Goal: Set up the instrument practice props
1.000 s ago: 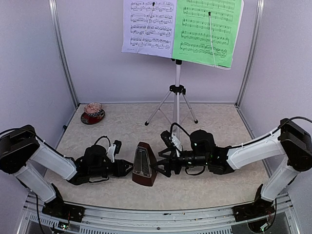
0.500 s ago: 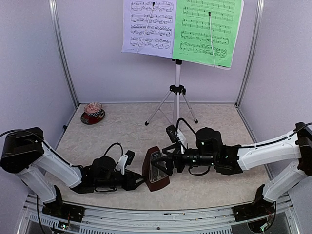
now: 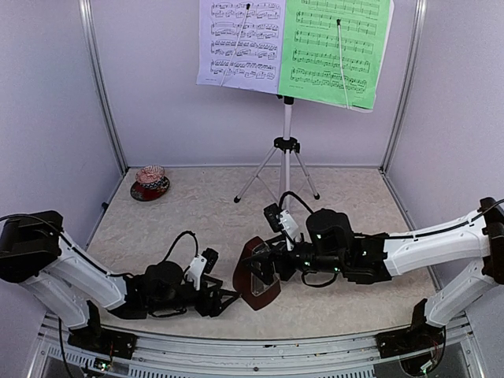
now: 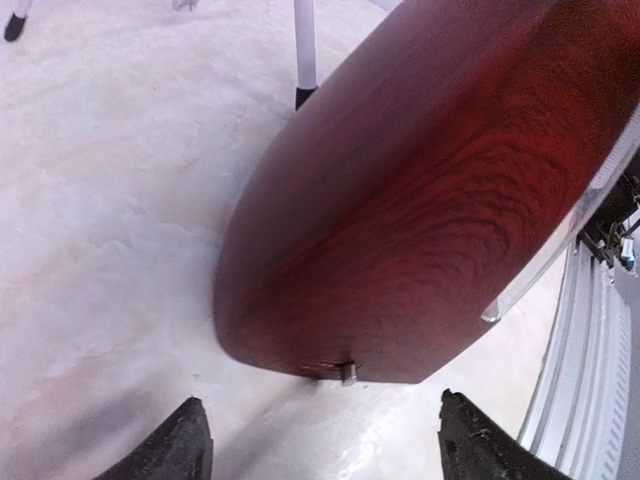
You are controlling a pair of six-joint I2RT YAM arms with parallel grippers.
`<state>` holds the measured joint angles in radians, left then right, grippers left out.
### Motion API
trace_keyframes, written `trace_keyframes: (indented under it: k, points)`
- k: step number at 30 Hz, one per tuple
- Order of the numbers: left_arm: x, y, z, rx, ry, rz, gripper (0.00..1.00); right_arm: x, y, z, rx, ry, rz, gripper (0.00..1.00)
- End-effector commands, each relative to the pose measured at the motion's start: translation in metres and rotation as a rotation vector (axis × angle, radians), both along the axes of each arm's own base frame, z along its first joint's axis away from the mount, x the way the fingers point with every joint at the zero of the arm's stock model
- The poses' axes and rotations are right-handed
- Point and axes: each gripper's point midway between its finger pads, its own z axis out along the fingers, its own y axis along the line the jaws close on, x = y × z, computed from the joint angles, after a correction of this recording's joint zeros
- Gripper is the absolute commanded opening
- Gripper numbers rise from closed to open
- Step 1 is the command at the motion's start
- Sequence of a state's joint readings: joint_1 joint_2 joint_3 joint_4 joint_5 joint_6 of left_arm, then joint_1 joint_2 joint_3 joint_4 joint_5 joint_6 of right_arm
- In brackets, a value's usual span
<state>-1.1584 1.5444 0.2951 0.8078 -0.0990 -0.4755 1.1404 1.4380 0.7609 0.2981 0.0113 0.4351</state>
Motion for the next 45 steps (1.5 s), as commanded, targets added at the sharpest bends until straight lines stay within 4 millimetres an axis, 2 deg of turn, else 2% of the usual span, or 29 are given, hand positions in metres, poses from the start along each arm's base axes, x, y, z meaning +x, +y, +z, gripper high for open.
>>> trace_keyframes:
  k: [1, 5, 8, 12, 19, 25, 32, 40, 45]
  points:
    - [0.008, 0.024, 0.011, 0.063, -0.200, 0.026, 0.82, 0.010, 0.001, 0.003, -0.032, -0.027, -0.057, 1.00]
    - [0.003, 0.021, 0.002, 0.133, -0.296, -0.064, 0.86, 0.010, 0.008, 0.005, -0.032, -0.030, -0.044, 1.00]
    - [0.002, 0.010, -0.011, 0.179, -0.308, -0.120, 0.85, 0.011, 0.011, 0.004, -0.039, -0.027, -0.046, 0.99]
    - [0.003, 0.000, -0.019, 0.187, -0.348, -0.156, 0.83, 0.012, 0.011, 0.000, -0.049, -0.020, -0.052, 0.97]
    - [0.003, -0.017, -0.022, 0.178, -0.422, -0.221, 0.81, 0.014, 0.011, -0.007, -0.068, -0.012, -0.066, 0.91]
    - [0.010, -0.021, -0.024, 0.150, -0.419, -0.234, 0.78, 0.014, 0.011, -0.010, -0.077, -0.010, -0.068, 0.85]
    - [0.016, -0.024, -0.022, 0.128, -0.418, -0.236, 0.71, 0.015, 0.011, -0.011, -0.075, -0.013, -0.071, 0.81]
    - [0.020, -0.023, -0.025, 0.134, -0.411, -0.229, 0.54, 0.013, 0.011, -0.012, -0.073, -0.010, -0.066, 0.79]
    - [0.021, -0.023, -0.026, 0.137, -0.408, -0.224, 0.52, 0.012, 0.011, -0.012, -0.069, -0.008, -0.061, 0.78]
